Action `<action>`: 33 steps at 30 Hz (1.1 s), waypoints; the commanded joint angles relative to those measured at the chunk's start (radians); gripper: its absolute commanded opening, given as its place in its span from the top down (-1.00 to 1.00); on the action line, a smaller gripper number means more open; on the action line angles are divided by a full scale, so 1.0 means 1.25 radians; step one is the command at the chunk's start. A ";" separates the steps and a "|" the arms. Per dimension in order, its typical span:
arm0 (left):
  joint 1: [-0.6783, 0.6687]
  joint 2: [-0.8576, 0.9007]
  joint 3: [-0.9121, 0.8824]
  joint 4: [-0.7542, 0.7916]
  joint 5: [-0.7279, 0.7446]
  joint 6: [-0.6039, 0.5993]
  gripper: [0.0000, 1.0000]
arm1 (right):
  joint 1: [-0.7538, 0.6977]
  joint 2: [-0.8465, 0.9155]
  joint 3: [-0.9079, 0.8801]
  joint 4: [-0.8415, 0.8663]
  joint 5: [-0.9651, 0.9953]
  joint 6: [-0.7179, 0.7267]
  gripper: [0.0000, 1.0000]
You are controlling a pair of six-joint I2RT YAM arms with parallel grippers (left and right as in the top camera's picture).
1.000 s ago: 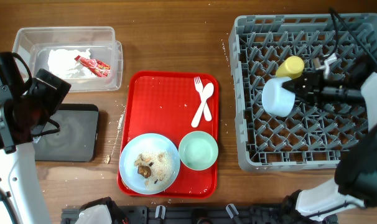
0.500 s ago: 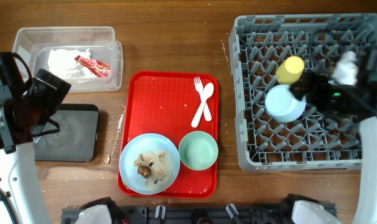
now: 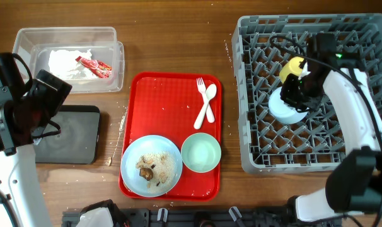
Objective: Sort waste into correct bins and load items into the dishwasher rack
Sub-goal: 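Place the light-blue bowl in the rack beside the yellow cup, then reach the right gripper to the green bowl and grasp it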
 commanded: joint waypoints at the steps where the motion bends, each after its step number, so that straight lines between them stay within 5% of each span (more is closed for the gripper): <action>1: 0.002 0.000 0.000 0.002 -0.008 0.001 -1.00 | -0.005 0.026 -0.004 -0.005 0.117 0.049 0.85; 5: 0.002 0.000 0.000 0.002 -0.008 0.001 -1.00 | -0.017 0.004 0.053 -0.067 0.204 0.080 0.86; 8: 0.002 0.000 0.000 0.002 -0.008 0.001 -1.00 | -0.006 -0.023 0.116 -0.114 0.123 0.033 0.85; 12: 0.002 0.000 0.000 0.002 -0.008 0.001 -1.00 | 0.093 -0.090 0.142 -0.121 -0.259 -0.206 0.57; 15: 0.002 0.000 0.001 0.002 -0.008 0.001 -1.00 | 0.259 -0.101 0.136 -0.135 -0.277 -0.204 0.24; 16: 0.002 0.000 0.000 0.002 -0.008 0.001 -1.00 | 0.310 -0.101 0.125 -0.128 -0.276 -0.194 -0.01; 21: 0.002 0.000 0.000 0.002 -0.008 0.001 -1.00 | 0.569 -0.090 0.038 0.005 -0.136 0.005 -0.65; 27: 0.002 0.000 0.000 0.002 -0.008 0.001 -1.00 | 0.724 -0.005 0.017 0.111 0.042 0.381 -0.61; 33: 0.002 0.000 0.000 0.002 -0.008 0.001 -1.00 | 0.747 0.150 0.016 0.108 0.050 0.551 -0.48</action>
